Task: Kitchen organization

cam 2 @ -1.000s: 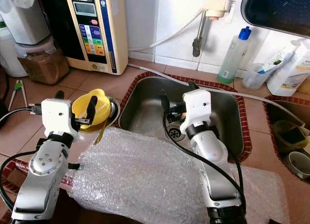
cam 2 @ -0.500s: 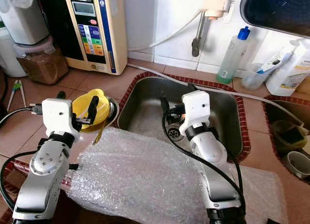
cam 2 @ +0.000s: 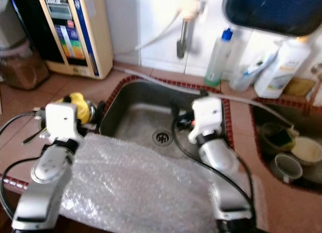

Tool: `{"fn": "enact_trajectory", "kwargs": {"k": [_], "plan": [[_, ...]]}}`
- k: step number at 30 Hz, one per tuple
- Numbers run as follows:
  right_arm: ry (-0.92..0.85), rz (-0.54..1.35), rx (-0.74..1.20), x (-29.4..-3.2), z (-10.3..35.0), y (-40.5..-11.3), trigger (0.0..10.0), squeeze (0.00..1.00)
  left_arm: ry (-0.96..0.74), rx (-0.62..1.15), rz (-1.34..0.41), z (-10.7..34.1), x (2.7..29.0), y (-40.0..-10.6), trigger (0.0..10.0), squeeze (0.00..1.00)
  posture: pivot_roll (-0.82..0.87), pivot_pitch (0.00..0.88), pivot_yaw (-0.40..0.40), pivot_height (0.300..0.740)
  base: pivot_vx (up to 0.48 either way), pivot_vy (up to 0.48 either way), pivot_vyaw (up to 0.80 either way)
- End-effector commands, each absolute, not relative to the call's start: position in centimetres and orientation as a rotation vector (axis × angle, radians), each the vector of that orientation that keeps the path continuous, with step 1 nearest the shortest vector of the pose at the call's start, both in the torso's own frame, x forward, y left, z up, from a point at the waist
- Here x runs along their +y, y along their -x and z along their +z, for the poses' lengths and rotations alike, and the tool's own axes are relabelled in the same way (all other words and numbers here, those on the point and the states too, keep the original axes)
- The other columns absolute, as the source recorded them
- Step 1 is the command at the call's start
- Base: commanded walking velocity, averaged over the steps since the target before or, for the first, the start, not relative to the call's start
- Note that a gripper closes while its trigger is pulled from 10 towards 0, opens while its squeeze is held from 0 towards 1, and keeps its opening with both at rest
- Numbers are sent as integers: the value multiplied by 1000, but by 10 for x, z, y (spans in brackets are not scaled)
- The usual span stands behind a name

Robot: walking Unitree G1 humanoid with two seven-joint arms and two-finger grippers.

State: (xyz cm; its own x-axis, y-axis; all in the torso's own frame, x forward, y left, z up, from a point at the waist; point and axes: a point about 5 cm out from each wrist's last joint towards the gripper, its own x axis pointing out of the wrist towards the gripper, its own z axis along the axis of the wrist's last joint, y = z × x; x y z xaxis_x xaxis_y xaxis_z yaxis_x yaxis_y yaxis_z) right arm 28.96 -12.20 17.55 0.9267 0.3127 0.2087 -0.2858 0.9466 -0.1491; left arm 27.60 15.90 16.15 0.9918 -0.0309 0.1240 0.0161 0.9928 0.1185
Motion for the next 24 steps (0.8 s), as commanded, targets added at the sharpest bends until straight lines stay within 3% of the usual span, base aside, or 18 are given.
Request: {"fn": "enact_trajectory", "kwargs": {"k": [1,18,24], "plan": [[133,285,-224,-129,174,-289,10000,0,-101,-134,-43,163,153,-275,10000,0,-21,63,-14,740,0,0,0],[126,294,-228,-128,174,-288,10000,0,-166,-156,32,168,161,-275,10000,0,-19,64,-12,740,0,0,0],[8,422,-235,-108,190,-288,10000,0,-191,-152,57,168,171,-273,10000,0,-7,62,-14,740,0,0,0]]}}
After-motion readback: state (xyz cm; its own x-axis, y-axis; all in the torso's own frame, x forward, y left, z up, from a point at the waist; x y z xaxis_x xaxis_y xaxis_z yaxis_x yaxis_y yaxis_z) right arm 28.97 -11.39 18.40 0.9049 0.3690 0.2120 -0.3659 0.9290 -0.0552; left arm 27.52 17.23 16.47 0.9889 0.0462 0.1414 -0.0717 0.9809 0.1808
